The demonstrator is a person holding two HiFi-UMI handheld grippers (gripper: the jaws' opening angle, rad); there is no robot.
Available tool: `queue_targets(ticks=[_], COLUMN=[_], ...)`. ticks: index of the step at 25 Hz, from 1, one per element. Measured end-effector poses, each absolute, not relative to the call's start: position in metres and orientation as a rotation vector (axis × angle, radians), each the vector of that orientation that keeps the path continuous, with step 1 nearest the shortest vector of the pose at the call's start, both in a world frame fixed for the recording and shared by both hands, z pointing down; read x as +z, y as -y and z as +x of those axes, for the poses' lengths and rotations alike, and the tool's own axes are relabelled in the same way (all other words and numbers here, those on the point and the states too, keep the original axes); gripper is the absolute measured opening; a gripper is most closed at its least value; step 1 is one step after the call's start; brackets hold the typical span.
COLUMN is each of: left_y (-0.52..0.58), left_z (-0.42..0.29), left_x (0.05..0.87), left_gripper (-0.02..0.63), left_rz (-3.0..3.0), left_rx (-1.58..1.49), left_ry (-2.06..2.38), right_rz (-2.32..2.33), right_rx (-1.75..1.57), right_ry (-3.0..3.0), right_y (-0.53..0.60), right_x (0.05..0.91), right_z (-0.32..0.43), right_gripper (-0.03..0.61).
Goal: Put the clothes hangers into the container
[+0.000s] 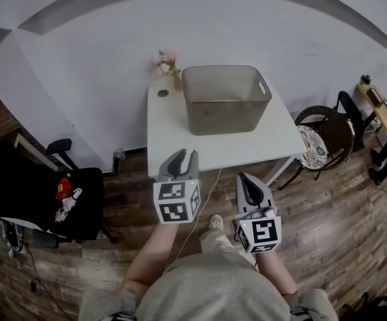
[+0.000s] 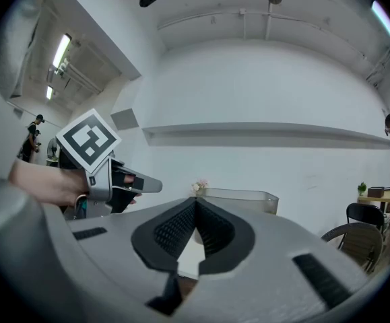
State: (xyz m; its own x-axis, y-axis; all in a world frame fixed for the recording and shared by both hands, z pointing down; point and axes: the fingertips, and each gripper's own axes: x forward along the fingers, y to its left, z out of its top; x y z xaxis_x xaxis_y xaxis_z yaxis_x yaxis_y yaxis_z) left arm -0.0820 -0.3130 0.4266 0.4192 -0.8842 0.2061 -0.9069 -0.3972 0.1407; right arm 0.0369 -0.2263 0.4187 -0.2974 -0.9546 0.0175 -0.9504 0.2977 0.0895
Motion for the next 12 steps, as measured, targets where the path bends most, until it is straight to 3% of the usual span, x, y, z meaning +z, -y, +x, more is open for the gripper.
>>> queue_targets(ticks=[12], left_y=[0.212], left_z=[-0.114], left_x=[0.430], left_gripper=[0.034], left_rz=[2.440], left_rx=[0.102], left_ry=[1.611], right_rz=[1.812], right_rx=[-0.104], right_ry=[2.484], right_y=[0.141], right_x=[0.423], right_z=[0.019], right_gripper=[0.002])
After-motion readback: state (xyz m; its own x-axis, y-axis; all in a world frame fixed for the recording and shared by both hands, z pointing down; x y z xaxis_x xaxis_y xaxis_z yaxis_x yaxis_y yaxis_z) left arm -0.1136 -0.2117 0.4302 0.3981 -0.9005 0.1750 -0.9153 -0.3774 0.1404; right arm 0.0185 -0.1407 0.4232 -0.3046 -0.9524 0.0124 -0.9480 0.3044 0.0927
